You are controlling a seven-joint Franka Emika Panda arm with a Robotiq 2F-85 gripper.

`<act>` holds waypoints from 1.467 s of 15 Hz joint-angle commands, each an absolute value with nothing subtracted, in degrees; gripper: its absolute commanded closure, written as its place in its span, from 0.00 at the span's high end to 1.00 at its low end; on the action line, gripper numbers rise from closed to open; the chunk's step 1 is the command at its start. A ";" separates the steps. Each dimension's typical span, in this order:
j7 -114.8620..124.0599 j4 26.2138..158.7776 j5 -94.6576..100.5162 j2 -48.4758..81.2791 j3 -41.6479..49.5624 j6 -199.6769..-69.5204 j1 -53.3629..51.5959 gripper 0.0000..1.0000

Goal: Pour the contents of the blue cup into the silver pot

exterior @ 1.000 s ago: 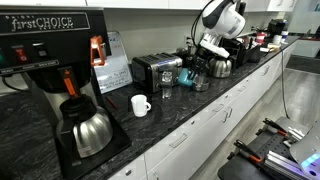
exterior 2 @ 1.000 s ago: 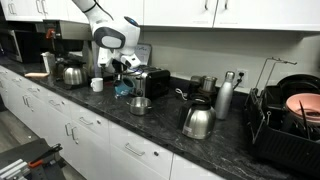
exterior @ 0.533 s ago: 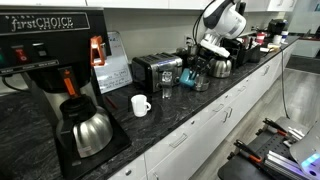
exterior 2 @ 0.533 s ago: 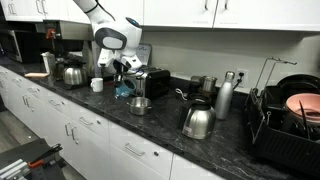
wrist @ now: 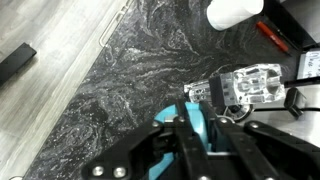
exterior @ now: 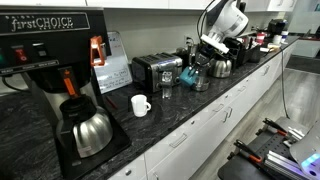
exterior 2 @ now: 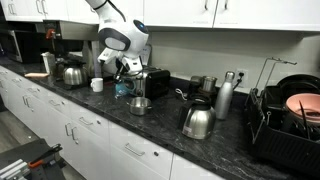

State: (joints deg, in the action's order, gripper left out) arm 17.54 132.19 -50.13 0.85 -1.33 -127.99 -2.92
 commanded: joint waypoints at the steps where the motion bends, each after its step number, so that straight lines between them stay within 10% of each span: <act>1: 19.18 130.47 -55.36 2.21 -0.88 -126.81 -1.87 0.05; 4: 18.44 131.75 -54.49 1.59 -0.91 -128.00 -2.03 0.18; 22: 19.71 131.88 -59.71 2.01 0.37 -125.81 -0.75 0.05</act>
State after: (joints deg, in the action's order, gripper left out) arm 19.32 132.12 -56.21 2.09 -0.04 -127.95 -1.92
